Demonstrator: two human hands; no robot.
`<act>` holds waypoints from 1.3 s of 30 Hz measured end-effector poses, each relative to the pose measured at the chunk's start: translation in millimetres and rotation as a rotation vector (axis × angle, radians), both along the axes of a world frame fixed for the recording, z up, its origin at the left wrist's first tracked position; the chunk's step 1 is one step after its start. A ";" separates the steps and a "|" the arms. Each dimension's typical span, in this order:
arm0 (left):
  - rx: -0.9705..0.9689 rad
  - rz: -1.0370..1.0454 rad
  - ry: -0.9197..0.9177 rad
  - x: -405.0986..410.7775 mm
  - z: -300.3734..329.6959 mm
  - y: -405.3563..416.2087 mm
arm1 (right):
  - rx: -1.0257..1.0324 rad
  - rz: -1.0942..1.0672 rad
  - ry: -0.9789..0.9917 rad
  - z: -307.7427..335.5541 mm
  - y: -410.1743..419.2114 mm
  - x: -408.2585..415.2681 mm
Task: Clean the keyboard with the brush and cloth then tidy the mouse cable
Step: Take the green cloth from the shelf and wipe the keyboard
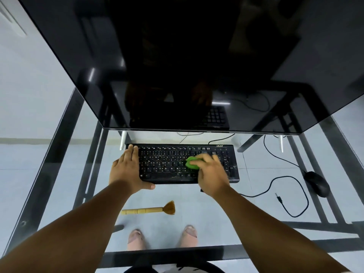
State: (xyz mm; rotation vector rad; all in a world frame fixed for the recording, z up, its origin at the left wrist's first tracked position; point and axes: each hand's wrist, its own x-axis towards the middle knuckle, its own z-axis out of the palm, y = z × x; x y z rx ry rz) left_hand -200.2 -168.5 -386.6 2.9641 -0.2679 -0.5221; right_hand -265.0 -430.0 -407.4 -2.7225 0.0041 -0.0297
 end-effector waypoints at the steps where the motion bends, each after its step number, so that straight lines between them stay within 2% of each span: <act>1: -0.005 -0.009 0.009 0.6 -0.2 3.0 | 0.011 -0.075 -0.025 0.1 1.3 2.4; 3: -0.020 -0.018 0.030 0.8 -0.9 5.3 | 0.013 -0.110 -0.028 2.9 13.2 9.3; 9: -0.078 -0.023 0.050 1.4 -1.8 8.2 | 0.003 0.139 0.076 8.1 53.7 23.0; 12: -0.113 -0.032 0.051 3.3 -2.0 15.1 | -0.014 0.069 0.055 6.3 41.3 17.6; 16: -0.065 -0.055 0.028 3.3 -3.9 29.4 | 0.004 -0.047 -0.026 -1.6 34.8 9.4; 23: -0.033 -0.094 0.032 6.3 -3.9 36.4 | 0.011 0.145 0.063 2.8 77.2 31.8; 28: -0.017 -0.142 0.045 10.6 -3.8 45.9 | 0.025 -0.061 0.004 -0.1 78.7 35.5; 33: -0.037 -0.151 0.040 12.9 -5.6 49.9 | 0.051 0.174 0.069 4.0 105.1 42.6; 39: -0.045 -0.191 0.029 15.4 -7.3 61.1 | -0.012 0.222 0.110 7.6 109.9 47.9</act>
